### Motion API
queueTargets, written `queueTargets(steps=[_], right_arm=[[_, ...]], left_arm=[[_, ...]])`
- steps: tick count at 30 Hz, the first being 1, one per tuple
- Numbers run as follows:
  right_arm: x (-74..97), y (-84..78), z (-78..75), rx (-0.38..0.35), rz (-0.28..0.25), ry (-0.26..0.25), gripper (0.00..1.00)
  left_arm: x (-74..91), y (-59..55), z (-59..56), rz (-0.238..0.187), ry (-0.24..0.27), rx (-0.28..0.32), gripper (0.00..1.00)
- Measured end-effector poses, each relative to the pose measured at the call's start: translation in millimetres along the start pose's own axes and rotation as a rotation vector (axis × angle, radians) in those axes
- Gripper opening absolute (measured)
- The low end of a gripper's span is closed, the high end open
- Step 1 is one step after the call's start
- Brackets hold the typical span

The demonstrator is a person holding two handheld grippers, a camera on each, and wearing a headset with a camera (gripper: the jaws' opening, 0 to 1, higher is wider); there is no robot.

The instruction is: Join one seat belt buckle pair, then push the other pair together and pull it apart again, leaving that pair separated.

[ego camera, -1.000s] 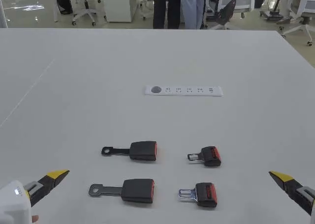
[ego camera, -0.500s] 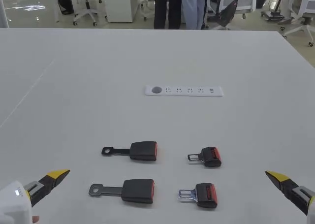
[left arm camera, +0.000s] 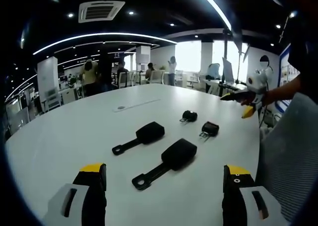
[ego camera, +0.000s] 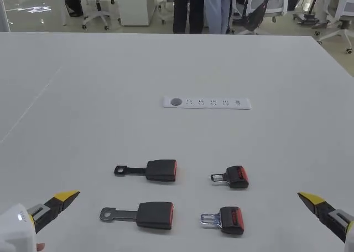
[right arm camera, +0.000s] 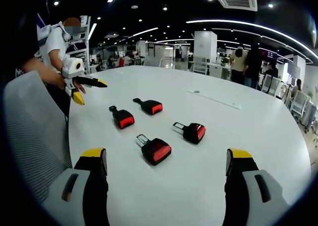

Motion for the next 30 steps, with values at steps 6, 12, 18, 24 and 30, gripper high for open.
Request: queueTargets(steps=[6,12,18,24,30], right_arm=[[0.5,-0.1,0.0,0.002,0.001,-0.001,1.00],[0.8,0.2,-0.2,0.005,0.000,0.002,1.00],[1.1,0.7,0.0,0.006,-0.004,0.002,1.00],[2.2,1.1,0.7,0.009,-0.002,0.004,1.00],[3.5,1.8,0.1,0.013,-0.004,0.003,1.00]], left_arm=[[-0.4,0.1,-1.5,0.004,-0.005,-0.002,1.00],[-0.7,0.3,-1.1,0.000,-0.007,0.001,1.00],[-1.1,0.3,-2.2,0.001,-0.010,0.002,1.00],[-1.0,1.9,-3.5,-0.003,-0.008,0.003,1.00],[-1.1,1.7,-4.3,-0.002,-0.010,0.004,1.00]])
Point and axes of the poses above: the centre of the closed fingertips' face, and the gripper's own axes: x roughly backward along the fingers, z roughly to its left, y roughly out of its top, the point moved 7 cm from there along x, roughly backward along the fingers, and after that the axes turned 2 degrees about x, right-handed, at the moved point
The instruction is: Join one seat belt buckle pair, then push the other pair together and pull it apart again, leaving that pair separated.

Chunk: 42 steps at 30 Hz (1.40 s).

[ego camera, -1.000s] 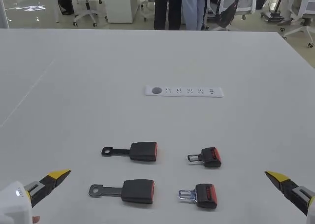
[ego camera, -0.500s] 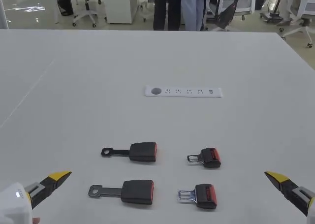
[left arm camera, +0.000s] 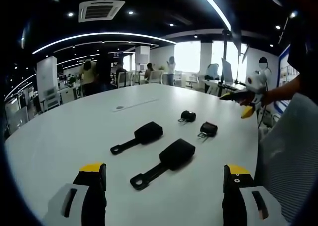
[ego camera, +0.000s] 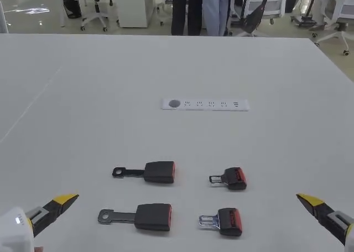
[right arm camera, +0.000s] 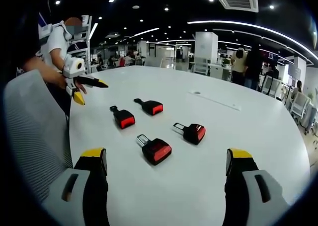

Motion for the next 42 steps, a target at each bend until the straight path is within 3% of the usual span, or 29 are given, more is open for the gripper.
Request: queueTargets(steps=[25,33,42], right_arm=[[-2.0,-0.4,-0.4,0.009,-0.007,0.016,1.00],[-6.3,-1.8,1.8,0.018,0.011,0.047,1.00],[-12.4,0.4,-2.9,0.037,0.030,0.074,1.00]], left_arm=[[3.5,3.1,1.6,-0.009,-0.013,-0.012,1.00],[-1.2,8.5,1.7,0.024,-0.047,-0.048,1.00],[-8.2,13.5,12.7,0.052,-0.077,-0.087,1.00]])
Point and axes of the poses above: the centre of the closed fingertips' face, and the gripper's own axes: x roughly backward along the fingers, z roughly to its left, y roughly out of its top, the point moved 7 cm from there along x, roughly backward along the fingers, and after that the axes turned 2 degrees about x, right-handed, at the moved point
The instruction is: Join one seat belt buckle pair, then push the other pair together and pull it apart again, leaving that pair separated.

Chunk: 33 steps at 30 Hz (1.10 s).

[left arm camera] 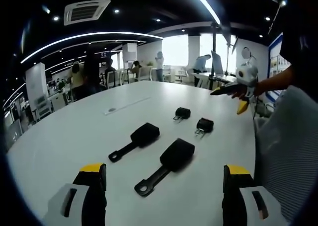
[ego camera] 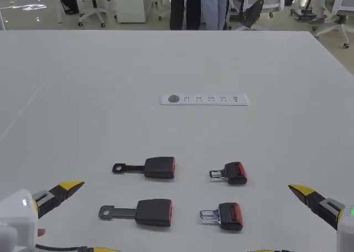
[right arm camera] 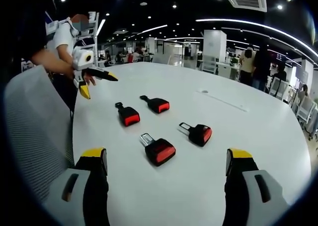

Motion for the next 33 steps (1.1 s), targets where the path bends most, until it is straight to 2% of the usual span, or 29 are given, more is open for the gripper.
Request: queueTargets(steps=[4,12,22,27,33], right_arm=[[-3.6,1.8,-1.4,0.025,0.013,0.023,1.00],[-14.8,4.8,-3.8,0.082,0.043,0.087,0.97],[-24.6,0.5,-3.7,0.149,0.109,0.177,0.86],[-30.1,-2.8,-5.0,0.202,0.146,0.222,0.79],[-37.3,-7.7,-6.2,0.263,0.182,0.257,0.74]], left_arm=[[-5.8,2.8,2.2,0.016,-0.029,-0.018,1.00],[-22.3,5.5,-1.3,0.067,-0.092,-0.074,0.99],[-41.1,3.0,-2.5,0.131,-0.172,-0.122,0.92],[-51.6,-0.5,-6.2,0.184,-0.226,-0.156,0.86],[-61.8,-8.9,-4.4,0.256,-0.260,-0.216,0.76]])
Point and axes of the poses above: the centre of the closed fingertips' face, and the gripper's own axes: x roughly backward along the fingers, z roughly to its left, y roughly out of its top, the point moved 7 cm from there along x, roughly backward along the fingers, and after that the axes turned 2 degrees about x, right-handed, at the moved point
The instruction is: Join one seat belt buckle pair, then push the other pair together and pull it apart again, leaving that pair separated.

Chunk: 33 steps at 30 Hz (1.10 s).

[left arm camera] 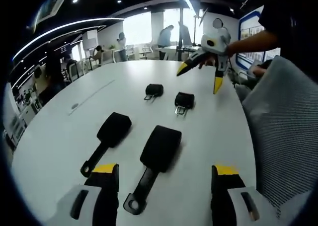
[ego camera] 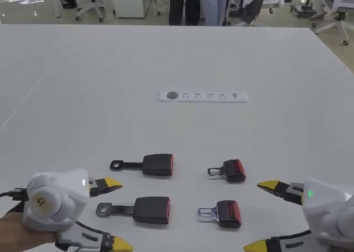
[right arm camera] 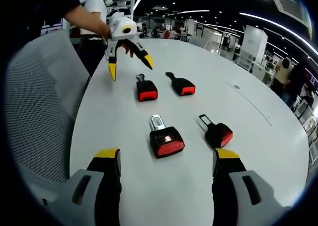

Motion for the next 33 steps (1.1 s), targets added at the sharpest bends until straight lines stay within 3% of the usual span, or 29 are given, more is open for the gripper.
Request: queueTargets(steps=[8,13,17,33], right_arm=[[-12.1,0.2,-0.1,0.057,0.032,0.054,0.64],[-21.2,-0.9,-3.0,0.083,0.056,0.086,0.57],[-27.8,0.4,-4.6,0.095,0.067,0.095,0.54],[-42.6,-0.5,-8.7,0.113,0.109,0.160,0.42]], left_arm=[[-14.3,0.8,7.4,0.055,-0.033,-0.057,0.64],[-23.1,0.9,10.7,0.113,-0.068,-0.092,0.54],[-28.9,2.5,13.8,0.146,-0.082,-0.104,0.52],[-43.2,18.1,15.2,0.212,-0.150,-0.156,0.41]])
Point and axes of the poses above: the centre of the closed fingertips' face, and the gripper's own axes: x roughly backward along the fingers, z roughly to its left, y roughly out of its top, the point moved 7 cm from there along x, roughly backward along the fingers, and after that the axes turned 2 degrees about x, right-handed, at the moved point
